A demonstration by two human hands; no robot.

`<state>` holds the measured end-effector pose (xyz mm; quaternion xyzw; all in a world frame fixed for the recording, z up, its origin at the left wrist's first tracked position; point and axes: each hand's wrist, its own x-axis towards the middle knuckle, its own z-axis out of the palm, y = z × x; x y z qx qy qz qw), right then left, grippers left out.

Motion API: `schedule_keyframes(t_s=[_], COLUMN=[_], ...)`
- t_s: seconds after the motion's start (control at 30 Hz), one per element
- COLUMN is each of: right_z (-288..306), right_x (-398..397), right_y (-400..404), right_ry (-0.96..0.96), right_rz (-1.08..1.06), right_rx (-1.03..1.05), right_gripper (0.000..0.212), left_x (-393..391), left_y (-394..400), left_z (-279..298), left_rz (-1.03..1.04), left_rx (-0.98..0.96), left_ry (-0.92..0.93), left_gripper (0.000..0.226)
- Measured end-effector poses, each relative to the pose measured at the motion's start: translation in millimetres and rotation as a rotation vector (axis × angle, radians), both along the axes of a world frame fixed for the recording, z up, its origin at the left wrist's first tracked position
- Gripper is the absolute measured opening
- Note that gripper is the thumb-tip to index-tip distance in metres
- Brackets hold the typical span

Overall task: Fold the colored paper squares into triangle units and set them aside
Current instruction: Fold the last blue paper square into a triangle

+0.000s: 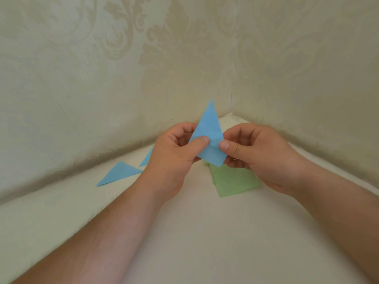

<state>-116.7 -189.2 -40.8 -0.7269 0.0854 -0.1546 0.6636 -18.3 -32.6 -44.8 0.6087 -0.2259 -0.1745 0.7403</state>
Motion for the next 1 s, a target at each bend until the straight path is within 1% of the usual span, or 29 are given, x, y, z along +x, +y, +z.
schedule_keyframes(t_s=[0.07,0.13,0.2,0.3,0.4,0.5,0.57,0.6,0.67,0.73,0.8,0.87,0.93,1.0], right_z=[0,2,5,8,7,4,4,5,5,6,7,8,9,9], right_x=[0,-1,-4,-9,-12,-11,-10,-9,-8,-7,-6,-6,-6,-6], right_y=[-1,-3,-5,-2,3,7,7,7,5,3,1,1,2,2], right_ry=[-0.038,-0.127,-0.236,-0.316,-0.269,-0.136,-0.098,-0.1,-0.119,-0.149,-0.184,-0.218,-0.258,-0.279], right_rz=[-0.1,-0.217,-0.285,-0.281,-0.188,-0.052,-0.017,-0.014,-0.015,-0.029,-0.039,-0.032,-0.03,-0.049], right_rx=[-0.171,-0.323,-0.391,-0.412,-0.434,-0.408,-0.387,-0.368,-0.293,-0.212,-0.121,-0.039,-0.019,-0.038], right_gripper=[0.022,0.031,0.036,0.04,0.042,0.039,0.032,0.025,0.015,0.016,0.014,0.012,0.014,0.026], left_x=[2,2,-1,-7,-11,-15,-17,-17,-15,-11,-7,-3,-2,-1], left_y=[2,5,7,10,12,10,9,9,10,11,12,10,9,9], left_z=[1,3,5,8,8,8,9,8,7,6,5,3,0,-1], left_rz=[0.065,0.137,0.205,0.268,0.262,0.202,0.172,0.173,0.186,0.197,0.228,0.226,0.175,0.125], left_rx=[0.036,0.112,0.183,0.248,0.322,0.308,0.298,0.291,0.25,0.207,0.231,0.257,0.187,0.076], left_ry=[-0.053,-0.185,-0.309,-0.449,-0.65,-0.83,-0.903,-0.925,-0.918,-0.88,-0.886,-0.848,-0.748,-0.638], left_gripper=[0.019,0.028,0.044,0.052,0.049,0.052,0.054,0.053,0.049,0.048,0.047,0.042,0.033,0.03])
